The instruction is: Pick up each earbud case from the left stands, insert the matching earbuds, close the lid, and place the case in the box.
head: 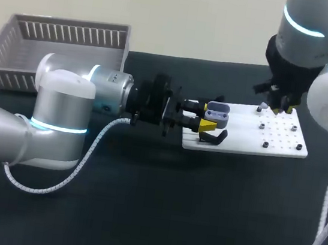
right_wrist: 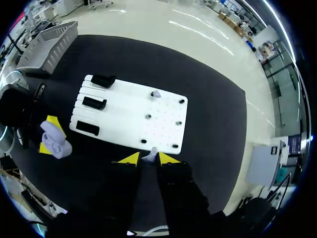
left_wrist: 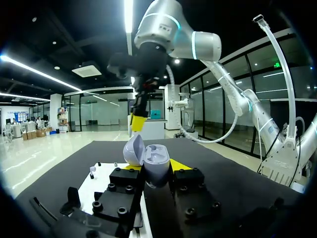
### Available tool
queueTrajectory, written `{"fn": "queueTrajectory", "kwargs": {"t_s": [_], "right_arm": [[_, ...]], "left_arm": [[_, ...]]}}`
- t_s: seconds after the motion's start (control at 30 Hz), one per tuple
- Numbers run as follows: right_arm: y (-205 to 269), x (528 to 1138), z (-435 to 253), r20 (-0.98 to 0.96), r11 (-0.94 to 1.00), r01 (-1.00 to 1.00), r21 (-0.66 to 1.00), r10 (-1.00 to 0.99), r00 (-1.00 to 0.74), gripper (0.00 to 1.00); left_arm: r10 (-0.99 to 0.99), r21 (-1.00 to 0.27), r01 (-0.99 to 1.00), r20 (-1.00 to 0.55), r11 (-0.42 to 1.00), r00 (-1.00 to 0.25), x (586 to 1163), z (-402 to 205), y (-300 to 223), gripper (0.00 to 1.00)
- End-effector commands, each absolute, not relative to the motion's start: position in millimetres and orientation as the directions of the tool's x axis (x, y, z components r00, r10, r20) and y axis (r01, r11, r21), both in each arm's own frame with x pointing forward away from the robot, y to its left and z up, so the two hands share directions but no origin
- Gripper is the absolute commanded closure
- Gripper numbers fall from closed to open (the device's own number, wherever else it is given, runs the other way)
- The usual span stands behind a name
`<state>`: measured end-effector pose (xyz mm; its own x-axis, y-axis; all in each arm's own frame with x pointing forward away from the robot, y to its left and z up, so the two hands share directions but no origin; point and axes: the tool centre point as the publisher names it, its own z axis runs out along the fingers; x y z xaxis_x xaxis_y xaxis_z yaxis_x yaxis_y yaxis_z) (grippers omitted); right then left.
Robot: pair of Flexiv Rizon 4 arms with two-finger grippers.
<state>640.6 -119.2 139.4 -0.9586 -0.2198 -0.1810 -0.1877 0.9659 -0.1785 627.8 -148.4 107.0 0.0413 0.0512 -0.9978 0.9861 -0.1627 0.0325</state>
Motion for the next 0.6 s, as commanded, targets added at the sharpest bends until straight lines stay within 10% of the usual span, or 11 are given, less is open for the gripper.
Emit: {"fn": "queueTrajectory", "kwargs": {"t_s": [0.03, 0.6], "right_arm": [[-108.4, 611.4, 155.4, -0.214, 0.964, -0.127, -0.232, -0.178, -0.960, 1.00], [-82.8, 590.3, 161.9, -0.211, 0.981, -0.080, -0.177, -0.118, -0.970, 1.00]], "left_arm": [[0.049, 0.035, 0.987, -0.998, -0.159, 0.043, 627.0, 106.3, -148.3, 1.00], [0.049, 0.035, 0.987, -0.998, -0.159, 0.043, 627.0, 106.3, -148.3, 1.00]]}}
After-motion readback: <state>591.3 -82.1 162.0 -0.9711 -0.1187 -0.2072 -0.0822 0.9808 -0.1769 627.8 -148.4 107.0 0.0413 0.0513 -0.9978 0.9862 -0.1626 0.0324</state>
